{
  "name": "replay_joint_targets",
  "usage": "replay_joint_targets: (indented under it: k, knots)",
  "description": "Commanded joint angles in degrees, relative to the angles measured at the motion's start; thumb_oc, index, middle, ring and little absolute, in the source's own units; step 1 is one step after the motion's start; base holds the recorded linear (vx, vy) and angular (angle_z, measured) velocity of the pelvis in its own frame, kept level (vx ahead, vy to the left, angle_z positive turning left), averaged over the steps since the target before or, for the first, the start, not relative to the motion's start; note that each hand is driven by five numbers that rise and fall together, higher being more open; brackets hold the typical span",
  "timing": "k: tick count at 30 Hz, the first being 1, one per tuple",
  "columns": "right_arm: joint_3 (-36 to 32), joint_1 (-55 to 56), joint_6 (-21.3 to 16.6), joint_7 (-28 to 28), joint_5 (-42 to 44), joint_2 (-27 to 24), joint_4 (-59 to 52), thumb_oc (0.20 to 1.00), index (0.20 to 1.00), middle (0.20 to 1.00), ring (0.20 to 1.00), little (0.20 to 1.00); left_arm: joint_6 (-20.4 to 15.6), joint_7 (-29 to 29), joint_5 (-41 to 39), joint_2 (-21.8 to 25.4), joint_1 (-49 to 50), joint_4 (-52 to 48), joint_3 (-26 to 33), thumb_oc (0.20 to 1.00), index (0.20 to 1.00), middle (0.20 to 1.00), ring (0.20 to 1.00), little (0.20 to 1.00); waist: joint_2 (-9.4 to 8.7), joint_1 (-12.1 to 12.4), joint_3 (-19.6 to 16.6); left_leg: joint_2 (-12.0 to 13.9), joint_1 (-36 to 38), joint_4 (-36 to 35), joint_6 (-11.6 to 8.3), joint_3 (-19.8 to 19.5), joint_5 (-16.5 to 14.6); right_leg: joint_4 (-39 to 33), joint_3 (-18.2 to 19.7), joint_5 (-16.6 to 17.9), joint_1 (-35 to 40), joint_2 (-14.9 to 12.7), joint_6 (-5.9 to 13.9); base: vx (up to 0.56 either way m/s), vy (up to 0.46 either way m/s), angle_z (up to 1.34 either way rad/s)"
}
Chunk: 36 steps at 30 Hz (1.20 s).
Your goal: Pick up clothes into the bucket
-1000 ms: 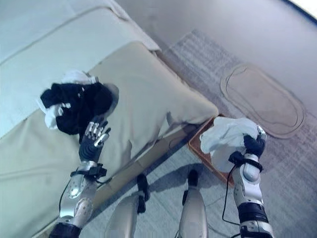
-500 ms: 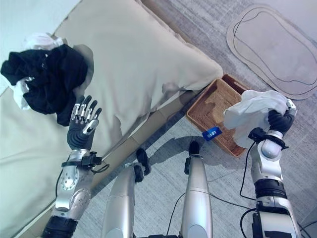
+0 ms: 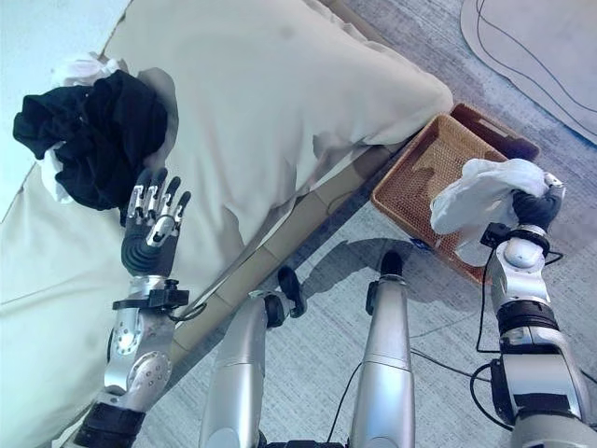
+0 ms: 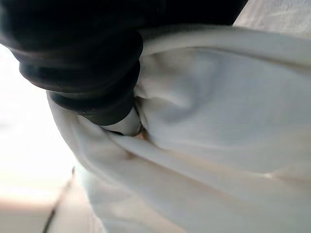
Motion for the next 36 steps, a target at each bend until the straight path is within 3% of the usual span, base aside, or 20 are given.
replay_joint_targets:
  k: [1,7,15,16,17,36]
  knots:
    - [2.41,-2.37,-0.11,0.5,-2.25,-3.67,4.51,0.2,0.2,0.2,0.2,0.2,-4.17,-0.39,-1.02,0.07,1.71,-3.61,-0.94,1.0,1.0,1.0,1.0,1.0,0.97,-0.46,-5.4,-2.06,-2.5,4.33,1.95,0.11,-5.44,-2.45,-1.23,1.92,-1.15,0.22,0.03,0.0,0.0,0.0]
    - [4.86,-6.53,1.43,1.11,-1.89,-5.77,10.38,0.2,0.2,0.2,0.2,0.2,-3.92,-0.3,-1.38,0.36,2.28,-4.29,-1.69,1.0,1.0,1.0,1.0,1.0,1.44,-0.12,-6.38,-2.36,-3.56,3.23,1.78,0.45,-4.62,-2.39,-1.05,1.8,-2.61,0.11,-0.21,0.0,0.0,0.0]
    - [6.28,-6.77,1.34,1.16,-3.1,-6.84,9.87,0.2,0.2,0.2,0.2,0.2,-3.92,-0.08,-1.86,0.37,1.94,-4.01,-1.84,1.0,1.0,1.0,1.0,1.0,1.07,-0.5,-7.39,-2.56,-3.09,1.2,1.51,-0.32,-3.85,-3.63,-1.81,1.88,-2.18,0.07,-0.25,0.01,-0.02,0.01]
    - [6.22,-6.96,1.32,1.11,-2.91,-6.81,10.22,0.485,0.485,0.485,0.485,0.485,-3.95,0.03,-1.75,0.36,1.78,-3.91,-1.95,1.0,1.0,1.0,1.0,1.0,1.0,-0.59,-7.49,-2.64,-2.89,0.75,1.49,-0.43,-3.69,-3.97,-1.93,1.96,-1.98,0.09,-0.23,0.0,-0.05,0.02]
    - [6.17,-7.27,1.36,1.01,-2.62,-6.81,10.63,1.0,1.0,1.0,1.0,1.0,-3.93,0.05,-1.76,0.44,1.5,-3.91,-2.06,1.0,1.0,1.0,1.0,1.0,0.9,-0.69,-7.56,-2.66,-2.77,0.36,1.36,-0.66,-3.47,-4.26,-2.11,2.12,-1.78,0.06,-0.2,-0.01,-0.059,0.06]
    - [8.82,-7.04,3.24,2.4,-6.02,-2.27,15.21,1.0,1.0,1.0,1.0,1.0,-4.25,0.75,-1.35,0.41,-0.79,-1.98,-0.97,1.0,1.0,1.0,1.0,1.0,-0.49,-0.55,-8.94,-3.08,4.88,-14.48,0.35,-3.05,3.03,-16.57,-6.27,6.75,6.39,-0.23,1.43,-0.02,-0.022,0.07]
